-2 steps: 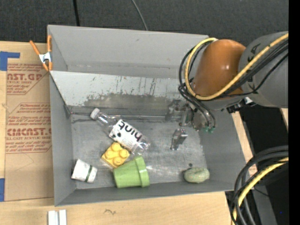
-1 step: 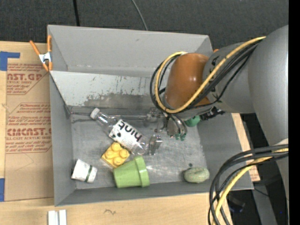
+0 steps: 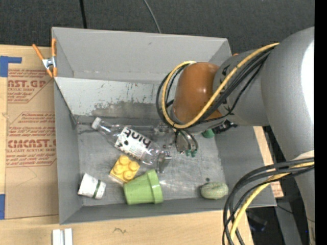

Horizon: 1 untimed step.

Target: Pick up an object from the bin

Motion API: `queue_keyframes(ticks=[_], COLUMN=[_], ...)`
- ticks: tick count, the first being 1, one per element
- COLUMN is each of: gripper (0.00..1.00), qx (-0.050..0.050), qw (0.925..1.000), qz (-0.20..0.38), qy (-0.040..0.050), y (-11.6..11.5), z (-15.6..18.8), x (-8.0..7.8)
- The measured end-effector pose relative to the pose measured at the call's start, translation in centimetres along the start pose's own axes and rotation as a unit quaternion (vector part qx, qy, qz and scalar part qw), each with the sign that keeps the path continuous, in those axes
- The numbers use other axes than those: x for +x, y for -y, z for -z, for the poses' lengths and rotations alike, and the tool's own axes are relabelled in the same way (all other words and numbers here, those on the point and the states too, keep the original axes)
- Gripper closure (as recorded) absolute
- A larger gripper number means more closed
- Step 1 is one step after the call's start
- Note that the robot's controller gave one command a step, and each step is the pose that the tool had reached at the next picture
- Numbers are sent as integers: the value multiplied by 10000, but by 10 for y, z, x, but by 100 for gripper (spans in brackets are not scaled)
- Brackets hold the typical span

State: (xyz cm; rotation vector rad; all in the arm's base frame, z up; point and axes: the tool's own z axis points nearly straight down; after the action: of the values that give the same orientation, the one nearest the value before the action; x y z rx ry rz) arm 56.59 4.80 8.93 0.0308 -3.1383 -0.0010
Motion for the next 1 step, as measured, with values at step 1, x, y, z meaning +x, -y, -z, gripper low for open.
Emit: queue_keyframes(ticks=[1], gripper=[0], qx=[-10], qw=[9996], qz=[-266], qy=[36], y=[-18], z=[26], x=[-7])
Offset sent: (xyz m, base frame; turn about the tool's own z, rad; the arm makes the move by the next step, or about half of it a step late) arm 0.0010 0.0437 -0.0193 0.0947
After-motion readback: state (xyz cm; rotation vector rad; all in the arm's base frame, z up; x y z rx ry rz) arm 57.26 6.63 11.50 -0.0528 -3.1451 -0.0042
